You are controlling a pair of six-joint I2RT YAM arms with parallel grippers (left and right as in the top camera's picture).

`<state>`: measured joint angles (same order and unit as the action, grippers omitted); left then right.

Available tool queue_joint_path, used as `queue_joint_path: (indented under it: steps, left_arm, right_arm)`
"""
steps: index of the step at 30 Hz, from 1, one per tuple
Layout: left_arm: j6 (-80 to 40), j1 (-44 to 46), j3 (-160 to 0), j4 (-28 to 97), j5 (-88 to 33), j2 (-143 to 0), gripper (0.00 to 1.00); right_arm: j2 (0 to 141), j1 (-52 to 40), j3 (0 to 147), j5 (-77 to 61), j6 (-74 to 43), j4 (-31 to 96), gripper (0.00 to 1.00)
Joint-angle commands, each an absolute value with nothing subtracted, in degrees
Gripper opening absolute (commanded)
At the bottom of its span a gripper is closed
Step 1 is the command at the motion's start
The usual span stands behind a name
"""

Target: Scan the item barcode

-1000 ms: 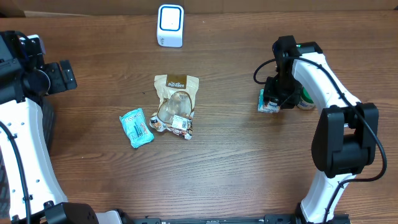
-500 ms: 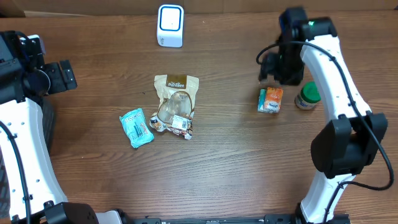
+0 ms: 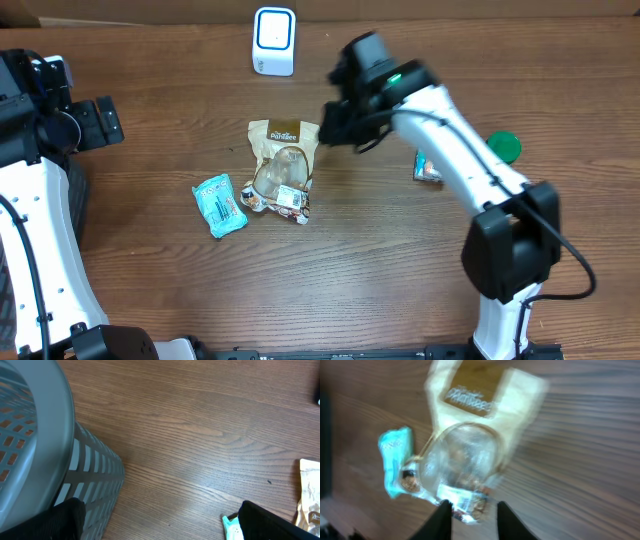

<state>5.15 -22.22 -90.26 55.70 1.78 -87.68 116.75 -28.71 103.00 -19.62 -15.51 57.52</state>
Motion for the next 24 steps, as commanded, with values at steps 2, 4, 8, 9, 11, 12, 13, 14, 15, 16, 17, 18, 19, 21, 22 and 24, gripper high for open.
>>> queue_joint_path:
  steps: [2, 4, 8, 9, 11, 12, 13, 14, 15, 16, 17, 18, 19, 21, 22, 24]
  left_arm:
    - [6.66, -22.11, -90.08, 55.64, 1.89, -87.74, 1.00]
    - [6.66, -22.11, -90.08, 55.64, 1.89, -87.74, 1.00]
    - [6.66, -22.11, -90.08, 55.64, 1.89, -87.74, 1.00]
    - [6.66, -22.11, -90.08, 55.64, 1.89, -87.74, 0.99]
    - [6.66, -22.11, -90.08, 55.64, 1.89, -87.74, 1.00]
    - [6.66, -22.11, -90.08, 55.64, 1.89, -87.74, 1.00]
    - [6.66, -22.11, -90.08, 55.64, 1.89, -87.74, 1.00]
    - [6.66, -22.11, -90.08, 55.64, 1.89, -87.74, 1.00]
    - [6.66, -22.11, -90.08, 55.64, 1.89, -87.74, 1.00]
    - [6.66, -22.11, -90.08, 55.64, 1.89, -87.74, 1.00]
    - [6.66, -22.11, -90.08, 55.64, 1.89, -87.74, 1.00]
    - [6.66, -22.11, -90.08, 55.64, 1.89, -87.74, 1.00]
    - [6.66, -22.11, -90.08, 55.64, 1.89, -87.74, 1.00]
    - [6.66, -22.11, -90.08, 55.64, 1.89, -87.74, 1.00]
    - [6.66, -22.11, -90.08, 55.64, 1.89, -87.74, 1.00]
    - [6.66, -22.11, -90.08, 55.66, 1.89, -87.74, 1.00]
  right_arm:
    - [119.74, -34.26, 100.38, -18.81, -16.88, 50.52, 0.18]
    - [121.40, -36.21, 100.20, -16.49, -16.86, 48.12, 0.18]
    - [125.14, -39.35, 100.12, -14.35, -16.25, 44.42, 0.18]
    - [126.02, -39.79, 100.12, -14.15, -16.27, 43.94, 0.18]
    - [127.76, -40.38, 100.12, -14.11, -16.27, 43.51, 0.18]
    - [128.55, -40.45, 100.12, -13.93, -16.27, 43.44, 0.20]
    - [129.51, -40.45, 100.12, -13.96, -16.27, 43.33, 0.25]
    - [130.08, -40.45, 100.12, -13.96, -16.27, 43.24, 0.29]
    - [130.80, -40.45, 100.12, -13.96, -16.27, 43.11, 0.35]
    - [131.15, -40.36, 100.12, -13.96, -16.27, 43.11, 0.40]
    - [131.59, -40.25, 100.12, -13.96, -16.27, 43.09, 0.44]
    - [131.63, -40.12, 100.12, -13.96, -16.27, 43.13, 0.46]
    - [131.61, -40.01, 100.12, -13.96, -16.27, 43.11, 0.48]
    - [131.31, -39.72, 100.79, -13.98, -16.25, 43.24, 0.53]
    - [131.07, -39.48, 101.56, -14.00, -16.25, 43.75, 0.54]
    - [130.23, -39.16, 103.46, -13.98, -16.23, 45.30, 0.55]
